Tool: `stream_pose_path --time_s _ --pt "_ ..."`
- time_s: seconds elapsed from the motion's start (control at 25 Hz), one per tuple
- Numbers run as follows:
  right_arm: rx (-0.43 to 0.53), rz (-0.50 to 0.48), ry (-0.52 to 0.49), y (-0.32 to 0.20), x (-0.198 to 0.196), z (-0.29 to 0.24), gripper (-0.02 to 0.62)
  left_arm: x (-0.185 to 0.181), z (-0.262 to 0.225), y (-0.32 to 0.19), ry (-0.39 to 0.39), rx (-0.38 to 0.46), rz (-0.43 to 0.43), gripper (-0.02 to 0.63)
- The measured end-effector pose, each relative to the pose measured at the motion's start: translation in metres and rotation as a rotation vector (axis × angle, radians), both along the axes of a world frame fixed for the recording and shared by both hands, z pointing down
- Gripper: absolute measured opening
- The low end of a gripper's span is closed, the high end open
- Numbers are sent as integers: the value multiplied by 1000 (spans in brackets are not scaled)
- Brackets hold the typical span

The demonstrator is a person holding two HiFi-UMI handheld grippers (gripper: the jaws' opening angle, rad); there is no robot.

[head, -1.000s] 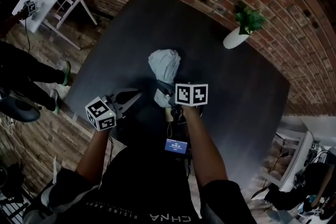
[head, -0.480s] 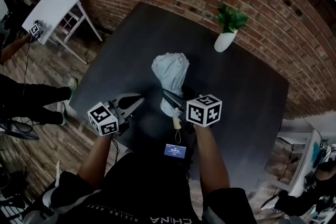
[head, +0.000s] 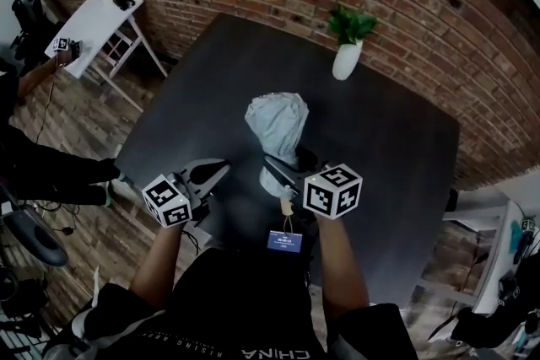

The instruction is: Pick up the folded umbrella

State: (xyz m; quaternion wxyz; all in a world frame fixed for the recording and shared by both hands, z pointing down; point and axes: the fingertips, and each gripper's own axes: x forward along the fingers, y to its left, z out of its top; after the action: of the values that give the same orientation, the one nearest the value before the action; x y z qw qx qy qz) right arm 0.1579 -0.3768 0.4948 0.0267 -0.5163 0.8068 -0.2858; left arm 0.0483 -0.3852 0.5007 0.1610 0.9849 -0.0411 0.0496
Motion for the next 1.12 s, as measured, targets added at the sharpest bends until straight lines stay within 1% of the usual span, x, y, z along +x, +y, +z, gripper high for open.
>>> stream_pose_path --time_s 0.28,0.52,0.68,0.84,1.12 --pt "51 1 -18 26 -2 -7 298 -4 1 22 8 11 -9 3" --pt "93 37 -40 40 8 -14 298 2 -4 36 16 33 5 3" --pt "104 53 -65 49 9 -18 298 2 -5 43 24 30 3 3" --pt "107 57 -64 56 10 -18 298 7 -6 51 27 26 15 3" --pt "120 66 -93 62 10 -24 298 7 -12 58 24 41 16 3"
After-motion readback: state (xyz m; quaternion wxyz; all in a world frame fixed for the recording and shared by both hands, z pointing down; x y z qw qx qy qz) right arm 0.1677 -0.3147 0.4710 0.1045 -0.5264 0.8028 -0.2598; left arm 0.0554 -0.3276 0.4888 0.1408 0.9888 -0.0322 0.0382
